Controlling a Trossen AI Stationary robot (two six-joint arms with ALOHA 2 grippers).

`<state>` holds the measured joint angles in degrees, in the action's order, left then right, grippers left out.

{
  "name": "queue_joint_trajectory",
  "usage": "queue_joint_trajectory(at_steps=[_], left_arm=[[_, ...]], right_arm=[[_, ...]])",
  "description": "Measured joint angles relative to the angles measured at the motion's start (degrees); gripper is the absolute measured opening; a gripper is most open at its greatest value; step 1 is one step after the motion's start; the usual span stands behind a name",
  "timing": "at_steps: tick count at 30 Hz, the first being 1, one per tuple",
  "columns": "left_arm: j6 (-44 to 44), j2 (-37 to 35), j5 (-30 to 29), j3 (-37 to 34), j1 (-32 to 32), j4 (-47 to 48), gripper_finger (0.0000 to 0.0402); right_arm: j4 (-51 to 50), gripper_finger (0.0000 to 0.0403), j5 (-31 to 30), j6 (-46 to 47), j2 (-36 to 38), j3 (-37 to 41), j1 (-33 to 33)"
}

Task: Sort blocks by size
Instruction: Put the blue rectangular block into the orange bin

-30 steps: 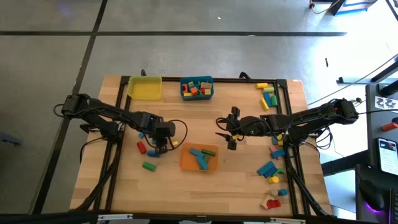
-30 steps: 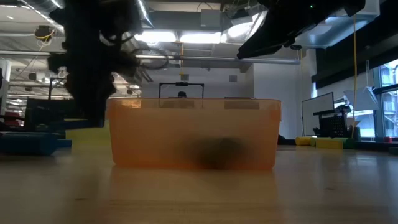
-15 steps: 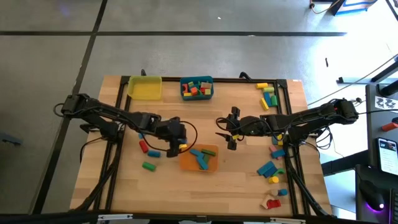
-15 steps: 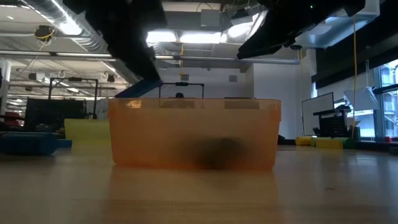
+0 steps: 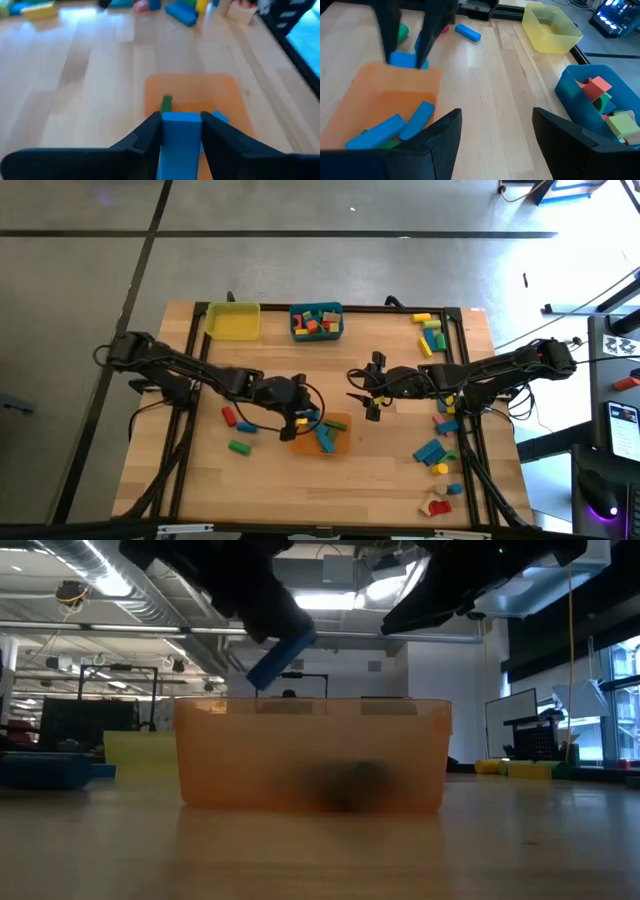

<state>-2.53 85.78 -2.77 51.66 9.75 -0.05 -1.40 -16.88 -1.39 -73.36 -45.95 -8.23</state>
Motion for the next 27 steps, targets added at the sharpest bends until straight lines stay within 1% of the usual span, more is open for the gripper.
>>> queue_joint_trajectory(at_steps=[4,8,12,27], left_arm=[[1.31,3.69,0.57,-0.02,0.81,-4.06,0.0113],[2.74,5.64,0.27,-0.02,0.76,-4.09,0.0113],[3.42,5.94,-1.02,-0.02,0.6,-4.01,0.0113],[2.78,5.94,-0.48,-0.02,0.54,-3.43,0.0114]], right_arm=[[-0.03,0.0241,0.0,0.0,0.0,0.0,-0.02],[0.01,0.0241,0.0,0.0,0.0,0.0,-0.02],[-0.02,0.0241,0.0,0.0,0.0,0.0,0.0],[-0.01,0.0241,0.0,0.0,0.0,0.0,-0.02]])
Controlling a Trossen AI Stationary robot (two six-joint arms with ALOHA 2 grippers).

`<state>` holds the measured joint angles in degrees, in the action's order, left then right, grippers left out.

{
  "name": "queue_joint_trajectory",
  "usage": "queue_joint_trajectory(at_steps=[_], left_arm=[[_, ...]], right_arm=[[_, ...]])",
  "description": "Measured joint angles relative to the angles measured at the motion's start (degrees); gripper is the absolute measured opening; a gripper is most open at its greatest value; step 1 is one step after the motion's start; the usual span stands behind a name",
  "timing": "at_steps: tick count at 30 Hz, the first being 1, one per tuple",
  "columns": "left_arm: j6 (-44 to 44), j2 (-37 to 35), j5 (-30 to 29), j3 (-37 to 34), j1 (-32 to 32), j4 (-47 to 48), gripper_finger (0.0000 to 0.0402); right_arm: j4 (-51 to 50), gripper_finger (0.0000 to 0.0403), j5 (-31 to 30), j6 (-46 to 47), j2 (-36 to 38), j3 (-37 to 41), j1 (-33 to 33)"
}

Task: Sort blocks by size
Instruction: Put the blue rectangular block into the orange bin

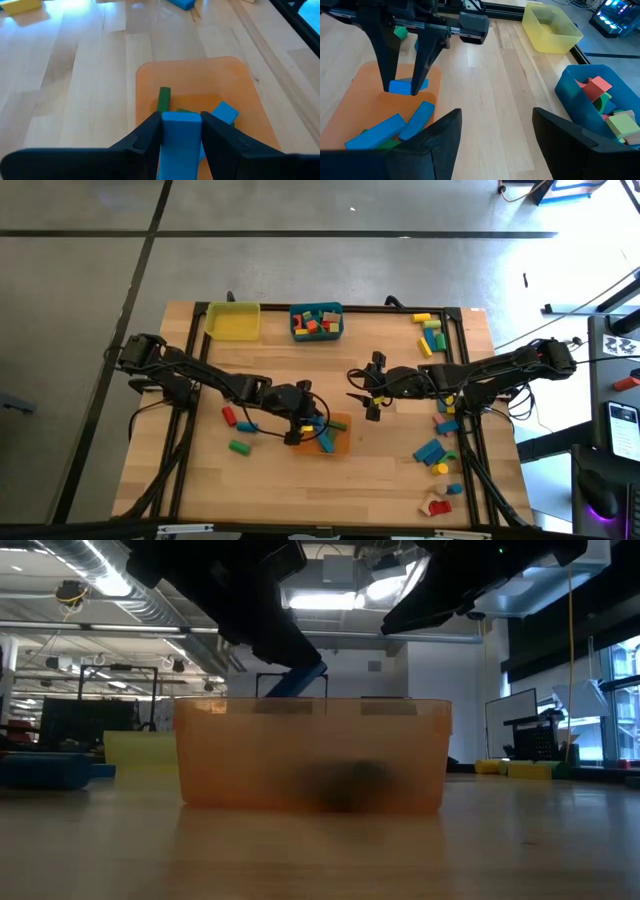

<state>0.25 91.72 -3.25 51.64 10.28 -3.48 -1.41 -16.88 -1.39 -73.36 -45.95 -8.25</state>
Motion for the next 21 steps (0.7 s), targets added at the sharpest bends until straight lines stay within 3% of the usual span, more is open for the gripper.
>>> queue_joint_trajectory(at_steps=[3,11,21], left_arm=[[0.17,0.0,0.27,0.0,0.02,-0.01,0.0124],[0.17,-0.02,0.27,0.0,0.02,0.06,0.0206],[1.29,-0.09,0.27,0.0,0.17,0.01,0.0217]], right_arm=[[-0.01,0.0241,0.0,0.0,0.0,0.0,0.02],[0.0,0.0241,0.0,0.0,0.0,0.0,0.02],[0.0,0.0241,0.0,0.0,0.0,0.0,0.0]])
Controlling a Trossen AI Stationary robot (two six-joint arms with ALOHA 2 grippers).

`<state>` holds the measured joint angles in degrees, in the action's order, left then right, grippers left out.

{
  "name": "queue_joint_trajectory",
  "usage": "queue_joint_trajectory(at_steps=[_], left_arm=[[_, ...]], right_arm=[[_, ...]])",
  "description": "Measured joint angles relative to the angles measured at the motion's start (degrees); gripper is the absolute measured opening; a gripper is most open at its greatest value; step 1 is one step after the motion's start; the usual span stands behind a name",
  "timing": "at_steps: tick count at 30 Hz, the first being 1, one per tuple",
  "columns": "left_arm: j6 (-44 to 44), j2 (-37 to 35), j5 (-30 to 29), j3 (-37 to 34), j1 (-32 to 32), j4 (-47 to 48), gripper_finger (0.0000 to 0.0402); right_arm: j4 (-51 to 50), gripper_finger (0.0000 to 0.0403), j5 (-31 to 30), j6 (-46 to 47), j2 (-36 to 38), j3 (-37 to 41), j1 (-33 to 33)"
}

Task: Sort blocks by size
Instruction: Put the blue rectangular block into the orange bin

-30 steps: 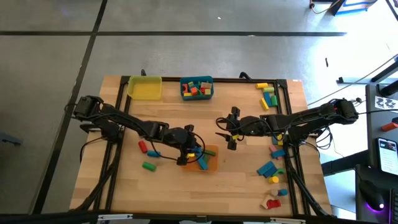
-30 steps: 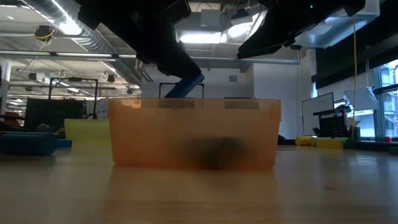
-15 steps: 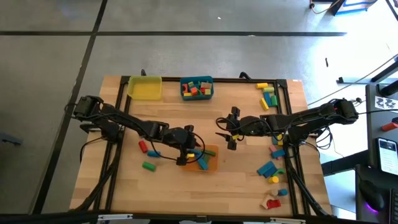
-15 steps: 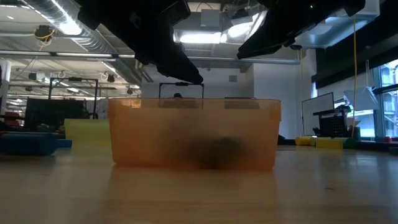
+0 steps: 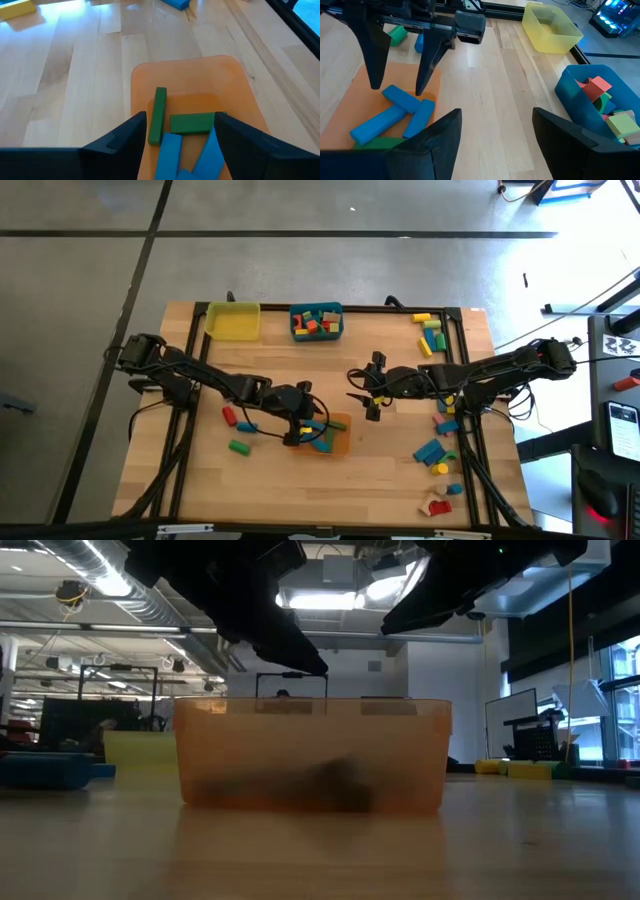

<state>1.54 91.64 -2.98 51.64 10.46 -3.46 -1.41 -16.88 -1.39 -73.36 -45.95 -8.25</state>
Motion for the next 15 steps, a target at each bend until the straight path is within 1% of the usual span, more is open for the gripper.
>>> queue_joint_trajectory(at_steps=[15], left_arm=[[0.59,0.0,0.0,0.0,0.0,-0.04,0.0212]], right_arm=[[0.0,0.0241,0.0,0.0,0.0,0.02,0.0]])
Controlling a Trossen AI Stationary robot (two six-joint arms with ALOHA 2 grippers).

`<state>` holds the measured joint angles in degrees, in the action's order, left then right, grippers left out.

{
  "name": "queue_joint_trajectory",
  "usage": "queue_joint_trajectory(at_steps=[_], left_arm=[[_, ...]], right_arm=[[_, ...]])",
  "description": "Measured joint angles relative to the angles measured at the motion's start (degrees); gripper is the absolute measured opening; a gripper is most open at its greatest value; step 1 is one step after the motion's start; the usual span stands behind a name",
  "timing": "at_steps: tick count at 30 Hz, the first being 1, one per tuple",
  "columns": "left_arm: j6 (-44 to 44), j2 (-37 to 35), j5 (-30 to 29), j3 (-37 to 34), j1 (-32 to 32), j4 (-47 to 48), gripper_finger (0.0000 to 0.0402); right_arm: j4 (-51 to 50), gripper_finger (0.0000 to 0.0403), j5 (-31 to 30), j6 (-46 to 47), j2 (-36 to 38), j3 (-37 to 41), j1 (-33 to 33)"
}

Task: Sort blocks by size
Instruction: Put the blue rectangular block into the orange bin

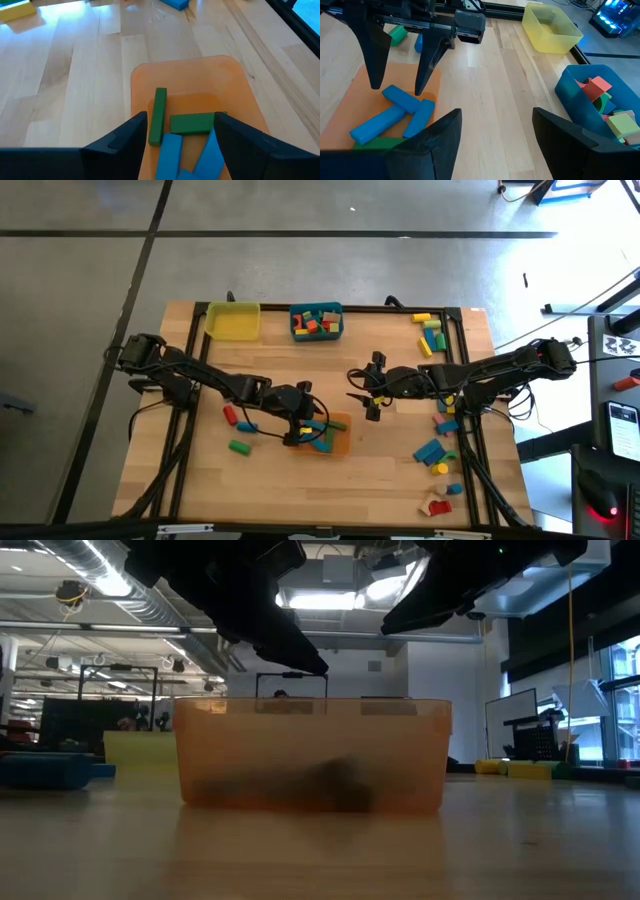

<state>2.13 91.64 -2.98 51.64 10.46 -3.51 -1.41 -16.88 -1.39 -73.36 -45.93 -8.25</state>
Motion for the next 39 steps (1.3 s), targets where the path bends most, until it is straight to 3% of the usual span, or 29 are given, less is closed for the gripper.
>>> queue_joint_trajectory(at_steps=[22,28,39], left_arm=[[-0.07,-1.58,-0.04,0.0,0.02,1.84,0.0212],[-4.78,-9.0,-2.74,-0.02,0.04,13.51,0.0211],[-26.22,-23.31,-12.5,-0.69,-0.13,44.57,0.0211]], right_arm=[[0.01,0.0241,0.0,0.0,0.0,0.0,0.02],[-0.04,0.0241,0.0,0.0,0.0,0.04,0.0],[0.02,0.0241,0.0,0.0,0.0,0.04,0.01]])
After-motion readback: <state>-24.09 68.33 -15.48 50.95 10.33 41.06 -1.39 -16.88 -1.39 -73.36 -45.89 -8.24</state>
